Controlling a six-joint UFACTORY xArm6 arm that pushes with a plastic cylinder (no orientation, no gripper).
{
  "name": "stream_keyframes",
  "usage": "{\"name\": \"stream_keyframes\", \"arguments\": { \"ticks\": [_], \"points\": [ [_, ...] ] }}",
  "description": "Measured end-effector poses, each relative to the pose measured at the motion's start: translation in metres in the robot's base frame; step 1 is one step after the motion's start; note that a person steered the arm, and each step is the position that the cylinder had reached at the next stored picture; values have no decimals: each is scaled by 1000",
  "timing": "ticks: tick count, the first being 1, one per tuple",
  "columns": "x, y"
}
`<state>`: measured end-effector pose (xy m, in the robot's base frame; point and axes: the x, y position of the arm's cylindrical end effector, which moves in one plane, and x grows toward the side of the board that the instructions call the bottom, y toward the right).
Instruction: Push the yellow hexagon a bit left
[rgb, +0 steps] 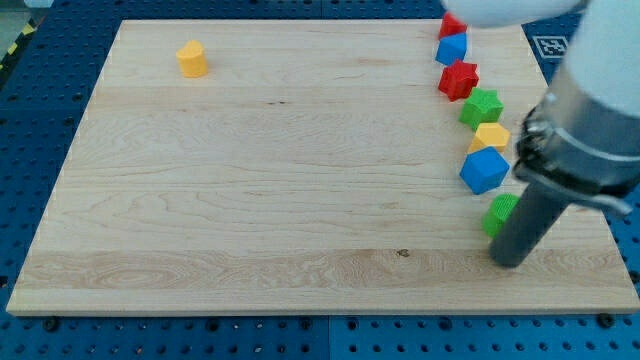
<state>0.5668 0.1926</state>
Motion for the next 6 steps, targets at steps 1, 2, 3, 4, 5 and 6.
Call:
{"name": "stream_keyframes", "arguments": {
  "ticks": [1, 2, 3, 4, 5, 6],
  "points": [
    [-42, 14],
    [-70, 15],
    [-56, 34],
    [-50, 43],
    [-68, 69],
    [-91, 63]
  ]
}}
